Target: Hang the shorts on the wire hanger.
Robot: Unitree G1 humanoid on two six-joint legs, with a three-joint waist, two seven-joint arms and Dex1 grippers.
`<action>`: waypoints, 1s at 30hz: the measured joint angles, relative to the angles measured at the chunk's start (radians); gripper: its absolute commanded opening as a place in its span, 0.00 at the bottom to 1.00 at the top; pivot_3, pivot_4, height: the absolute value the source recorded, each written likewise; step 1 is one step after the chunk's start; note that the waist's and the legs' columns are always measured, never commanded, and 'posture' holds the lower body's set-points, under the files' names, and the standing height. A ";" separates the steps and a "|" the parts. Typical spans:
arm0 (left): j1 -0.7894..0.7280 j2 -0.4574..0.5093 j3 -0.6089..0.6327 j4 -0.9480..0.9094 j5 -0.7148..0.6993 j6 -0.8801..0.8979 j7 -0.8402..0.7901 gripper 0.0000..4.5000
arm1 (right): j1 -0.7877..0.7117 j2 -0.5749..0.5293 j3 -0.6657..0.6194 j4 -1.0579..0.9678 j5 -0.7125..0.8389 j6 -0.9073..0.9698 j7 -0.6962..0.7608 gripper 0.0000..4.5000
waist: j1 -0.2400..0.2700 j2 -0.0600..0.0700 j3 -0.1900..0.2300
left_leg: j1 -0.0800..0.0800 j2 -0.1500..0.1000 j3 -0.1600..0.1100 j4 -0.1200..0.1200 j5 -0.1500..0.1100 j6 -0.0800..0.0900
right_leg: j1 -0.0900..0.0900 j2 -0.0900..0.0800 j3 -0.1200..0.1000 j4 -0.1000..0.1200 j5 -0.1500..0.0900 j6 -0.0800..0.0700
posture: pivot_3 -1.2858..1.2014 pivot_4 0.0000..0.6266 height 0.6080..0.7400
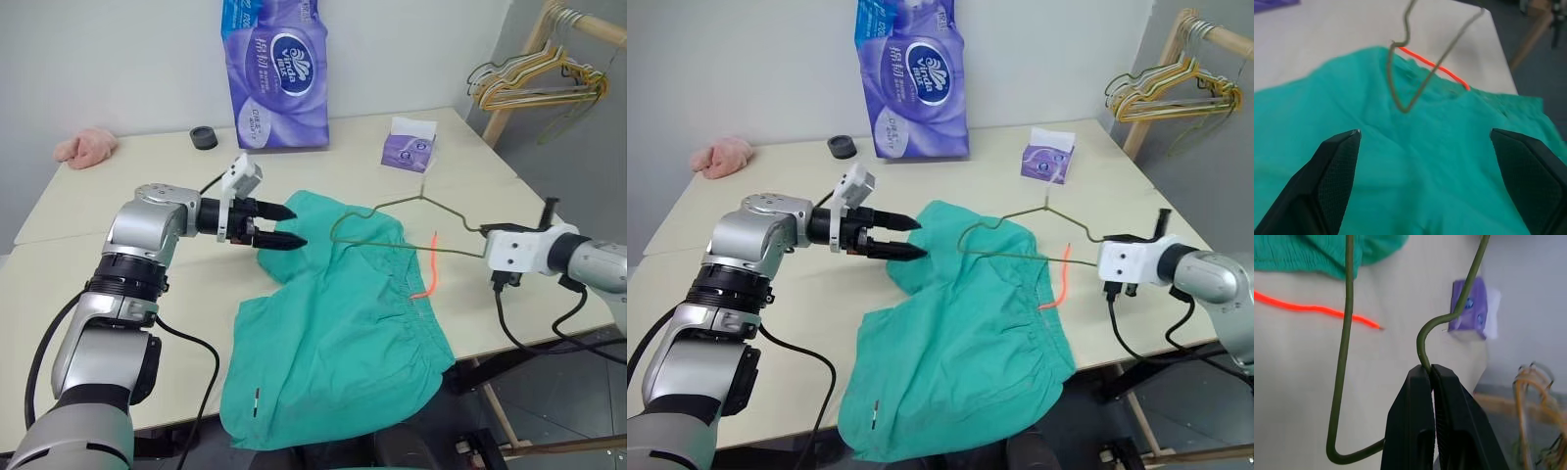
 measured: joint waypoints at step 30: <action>0.122 -0.040 -0.085 -0.105 0.046 0.018 -0.054 0.05 | -0.124 0.159 0.091 -0.008 -0.066 -0.163 0.026 0.00 | -0.003 0.000 0.000 | 0.000 0.000 -0.002 0.001 0.000 0.000 | 0.000 0.000 0.000 0.002 0.003 -0.004 | 0.44 0.14 1.00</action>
